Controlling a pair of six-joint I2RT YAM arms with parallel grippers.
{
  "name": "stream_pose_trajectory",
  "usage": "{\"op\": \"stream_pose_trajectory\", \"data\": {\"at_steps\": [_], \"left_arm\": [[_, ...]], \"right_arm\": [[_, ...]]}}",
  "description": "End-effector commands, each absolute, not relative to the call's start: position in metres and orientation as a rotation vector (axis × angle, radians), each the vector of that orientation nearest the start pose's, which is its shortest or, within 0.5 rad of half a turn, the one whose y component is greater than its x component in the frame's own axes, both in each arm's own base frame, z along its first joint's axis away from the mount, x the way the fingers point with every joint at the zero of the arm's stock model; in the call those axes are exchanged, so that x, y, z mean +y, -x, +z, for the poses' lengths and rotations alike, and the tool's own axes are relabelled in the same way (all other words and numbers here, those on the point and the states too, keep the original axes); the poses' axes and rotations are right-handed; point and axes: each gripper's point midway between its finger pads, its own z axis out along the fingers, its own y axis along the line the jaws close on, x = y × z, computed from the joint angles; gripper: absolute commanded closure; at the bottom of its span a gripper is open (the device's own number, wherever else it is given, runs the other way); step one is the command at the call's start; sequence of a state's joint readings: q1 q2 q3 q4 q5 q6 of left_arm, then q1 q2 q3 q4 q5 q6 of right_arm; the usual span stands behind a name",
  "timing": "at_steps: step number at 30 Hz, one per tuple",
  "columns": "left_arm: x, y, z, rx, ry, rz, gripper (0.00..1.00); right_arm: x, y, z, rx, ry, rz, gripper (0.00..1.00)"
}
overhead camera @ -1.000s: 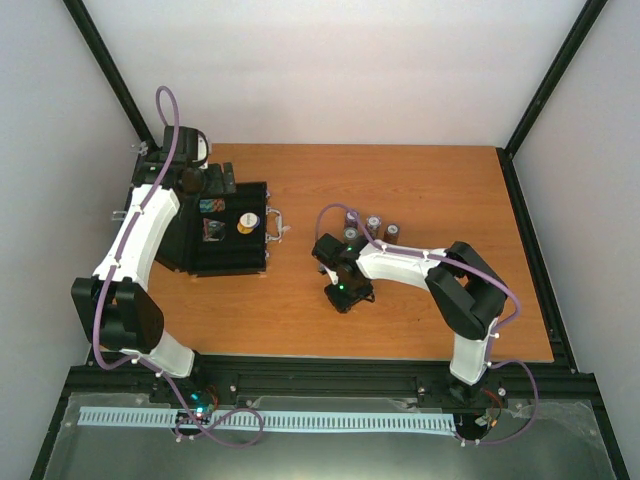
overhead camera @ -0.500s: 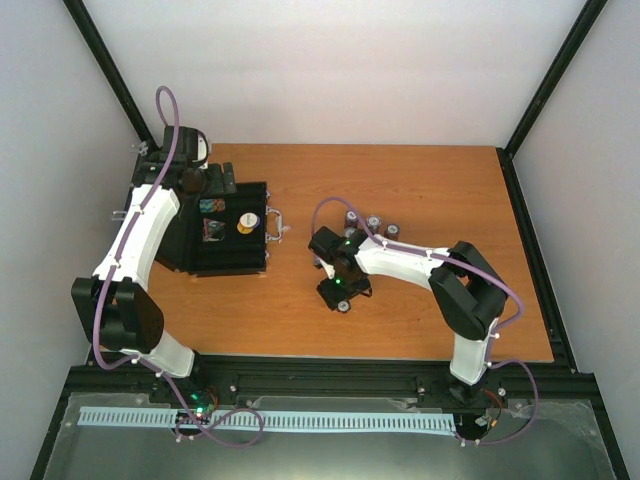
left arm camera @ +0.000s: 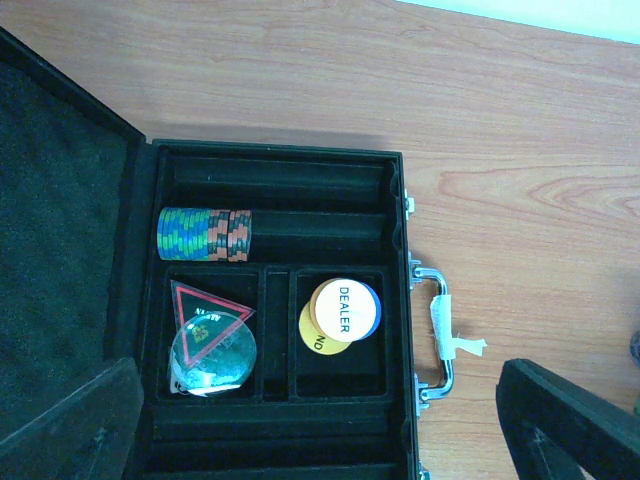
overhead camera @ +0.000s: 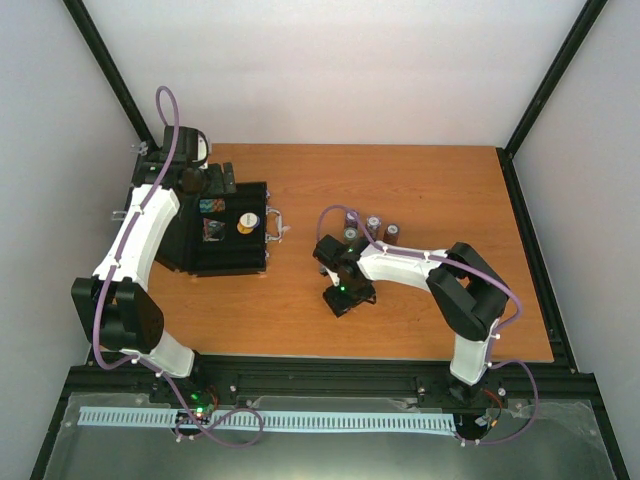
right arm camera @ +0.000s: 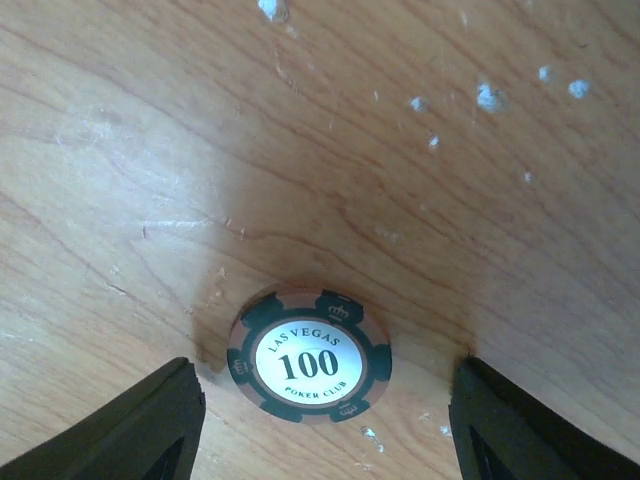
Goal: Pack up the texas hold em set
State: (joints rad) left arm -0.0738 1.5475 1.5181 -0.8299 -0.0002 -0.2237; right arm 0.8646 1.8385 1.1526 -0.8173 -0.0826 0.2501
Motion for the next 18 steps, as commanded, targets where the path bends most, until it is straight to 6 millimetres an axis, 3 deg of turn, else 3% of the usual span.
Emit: {"op": "stream_pose_trajectory", "data": {"at_steps": [1,10,18], "left_arm": [[-0.028,-0.421,0.248,2.418,0.177,-0.125,0.00],[-0.028,-0.421,0.245,2.425,0.172,-0.126,0.00],[-0.029,-0.422,0.244,2.427,0.167,-0.129,0.00]], "right_arm": [[0.261,-0.197,-0.018,3.032,0.946,0.163,0.34],[0.264,-0.194,-0.018,3.039,0.957,0.159,0.59],[0.271,-0.206,-0.002,3.002,0.952,0.138,0.60]]}}
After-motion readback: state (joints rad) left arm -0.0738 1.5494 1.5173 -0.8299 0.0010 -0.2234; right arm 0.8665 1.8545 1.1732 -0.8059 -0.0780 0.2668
